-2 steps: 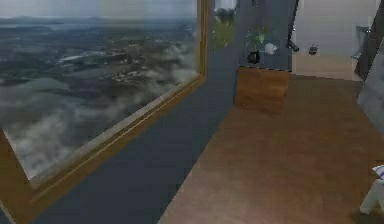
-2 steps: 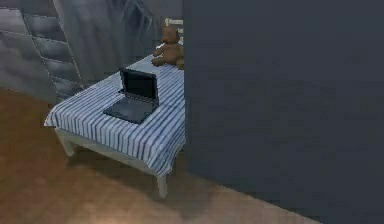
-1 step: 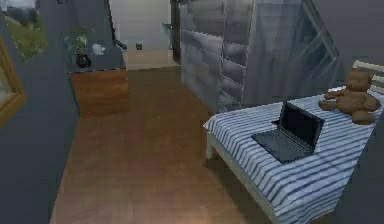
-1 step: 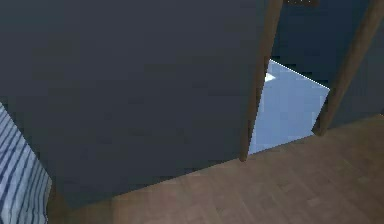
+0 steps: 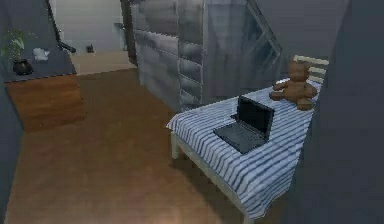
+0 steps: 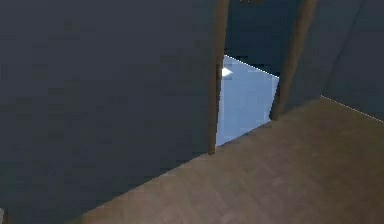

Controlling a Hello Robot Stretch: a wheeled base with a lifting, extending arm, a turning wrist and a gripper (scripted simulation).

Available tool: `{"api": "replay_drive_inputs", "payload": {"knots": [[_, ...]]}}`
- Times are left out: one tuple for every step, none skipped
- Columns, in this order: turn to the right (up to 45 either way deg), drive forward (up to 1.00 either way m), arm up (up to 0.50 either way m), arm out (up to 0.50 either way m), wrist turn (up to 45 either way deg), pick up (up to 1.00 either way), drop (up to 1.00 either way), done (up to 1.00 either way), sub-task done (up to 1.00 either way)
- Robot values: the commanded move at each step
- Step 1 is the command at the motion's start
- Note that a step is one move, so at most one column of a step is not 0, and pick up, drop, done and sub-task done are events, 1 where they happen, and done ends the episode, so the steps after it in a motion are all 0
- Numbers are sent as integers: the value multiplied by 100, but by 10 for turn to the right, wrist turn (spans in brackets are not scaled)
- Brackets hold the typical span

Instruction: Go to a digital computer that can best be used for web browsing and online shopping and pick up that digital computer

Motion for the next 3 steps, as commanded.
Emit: {"api": "replay_drive_inputs", "payload": {"knots": [[0,35,0,0,0,0,0,0,0],[-450,0,0,0,0,0,0,0,0],[-210,0,0,0,0,0,0,0,0]]}}
